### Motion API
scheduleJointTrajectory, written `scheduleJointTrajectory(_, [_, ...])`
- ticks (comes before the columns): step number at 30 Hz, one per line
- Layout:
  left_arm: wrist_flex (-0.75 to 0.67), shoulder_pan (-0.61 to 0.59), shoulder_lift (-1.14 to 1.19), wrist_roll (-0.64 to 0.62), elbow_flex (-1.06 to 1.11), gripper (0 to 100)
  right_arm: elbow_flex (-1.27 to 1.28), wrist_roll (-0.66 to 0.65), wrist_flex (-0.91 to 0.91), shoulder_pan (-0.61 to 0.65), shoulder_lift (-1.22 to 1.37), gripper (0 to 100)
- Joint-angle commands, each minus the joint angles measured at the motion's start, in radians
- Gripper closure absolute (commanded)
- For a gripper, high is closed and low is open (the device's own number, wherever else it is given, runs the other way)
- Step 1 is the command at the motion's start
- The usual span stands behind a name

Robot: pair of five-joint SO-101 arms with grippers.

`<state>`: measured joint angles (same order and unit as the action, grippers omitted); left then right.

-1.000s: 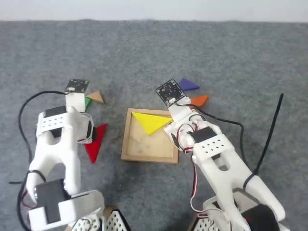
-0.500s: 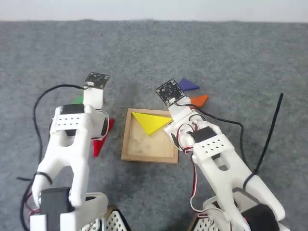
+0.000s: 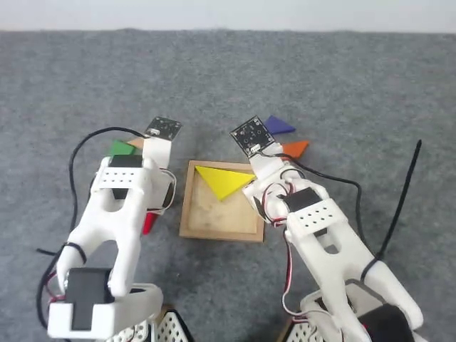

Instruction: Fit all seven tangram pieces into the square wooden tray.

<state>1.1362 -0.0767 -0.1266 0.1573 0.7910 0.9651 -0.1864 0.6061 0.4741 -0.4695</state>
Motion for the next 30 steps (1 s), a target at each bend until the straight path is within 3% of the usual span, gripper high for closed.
scheduleJointTrajectory(1, [0.037,0.041,0.026,-0.006,0.073,99,-0.055,0.015,0.033,-0.051,-0.097,95.4])
scheduleJointTrajectory(8, [0.034,0.041,0.026,-0.006,0.071,99,-0.058,0.044,0.088,-0.124,-0.199,95.7])
scheduleJointTrajectory(20, [0.035,0.043,0.015,-0.009,0.07,99,-0.063,0.071,0.117,-0.131,-0.22,95.7])
scheduleJointTrajectory(30, [0.216,0.129,-0.451,-0.034,0.071,99,-0.124,0.074,0.177,-0.206,-0.22,95.7])
